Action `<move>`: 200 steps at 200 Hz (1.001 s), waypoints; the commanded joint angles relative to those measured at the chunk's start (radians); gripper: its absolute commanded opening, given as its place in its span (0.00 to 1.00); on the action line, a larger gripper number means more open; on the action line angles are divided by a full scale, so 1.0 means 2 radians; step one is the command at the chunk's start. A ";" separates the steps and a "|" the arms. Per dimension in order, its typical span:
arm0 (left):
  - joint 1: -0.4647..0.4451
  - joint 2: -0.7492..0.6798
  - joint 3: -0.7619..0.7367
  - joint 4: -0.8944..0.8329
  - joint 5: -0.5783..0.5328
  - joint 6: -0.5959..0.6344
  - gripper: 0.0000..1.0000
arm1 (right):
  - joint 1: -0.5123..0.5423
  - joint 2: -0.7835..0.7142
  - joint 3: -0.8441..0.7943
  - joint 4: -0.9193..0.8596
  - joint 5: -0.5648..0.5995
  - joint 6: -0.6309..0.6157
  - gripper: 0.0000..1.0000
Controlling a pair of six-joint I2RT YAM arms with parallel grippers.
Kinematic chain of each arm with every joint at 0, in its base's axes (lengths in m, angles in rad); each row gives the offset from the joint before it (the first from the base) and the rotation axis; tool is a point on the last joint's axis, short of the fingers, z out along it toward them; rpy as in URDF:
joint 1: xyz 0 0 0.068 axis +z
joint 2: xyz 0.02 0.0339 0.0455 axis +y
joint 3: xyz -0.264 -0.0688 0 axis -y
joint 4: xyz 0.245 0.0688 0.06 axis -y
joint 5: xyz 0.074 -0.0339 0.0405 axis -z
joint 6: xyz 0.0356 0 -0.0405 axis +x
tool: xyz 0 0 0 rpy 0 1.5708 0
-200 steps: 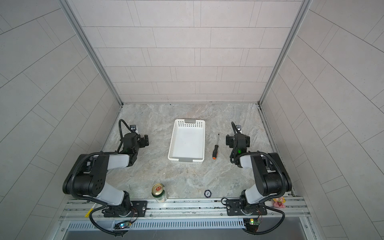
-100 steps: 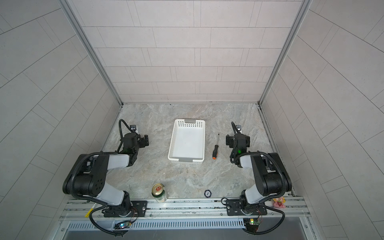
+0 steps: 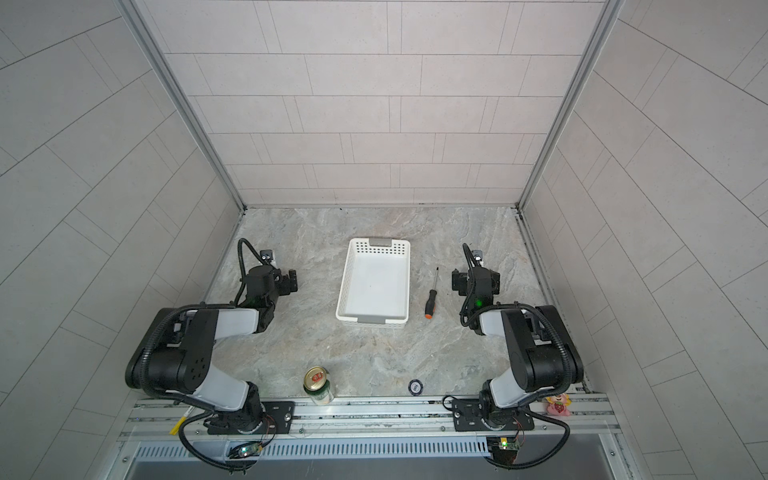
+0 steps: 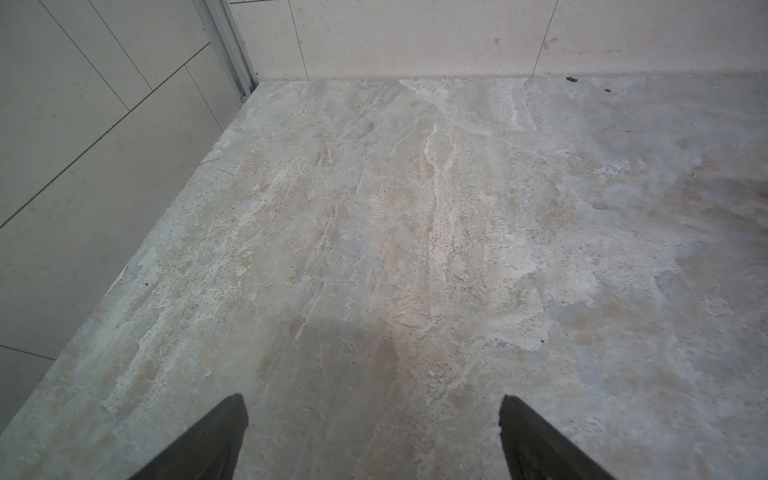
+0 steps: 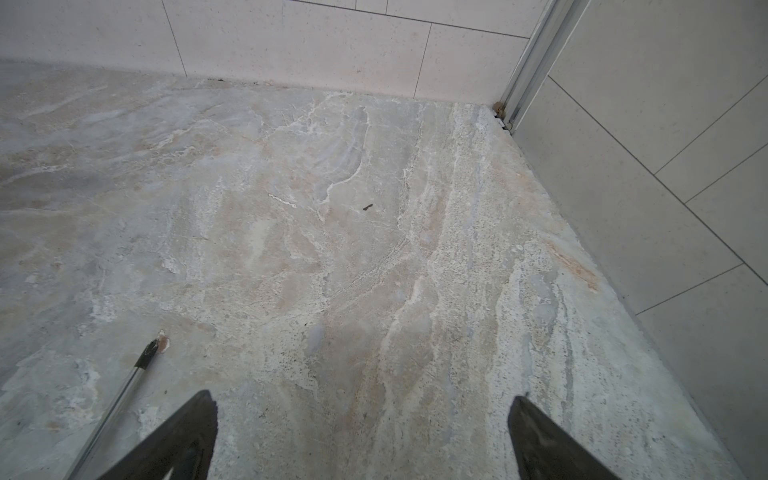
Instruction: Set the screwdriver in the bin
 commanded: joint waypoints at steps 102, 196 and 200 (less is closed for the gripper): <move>-0.034 -0.146 0.276 -0.438 -0.121 -0.042 1.00 | 0.000 -0.015 0.007 -0.016 0.013 0.002 1.00; -0.038 -0.164 0.367 -0.571 0.070 -0.023 1.00 | 0.006 -0.214 0.155 -0.371 0.064 0.108 0.99; -0.039 -0.163 0.370 -0.575 0.077 -0.023 1.00 | 0.006 -0.223 0.158 -0.379 0.066 0.110 1.00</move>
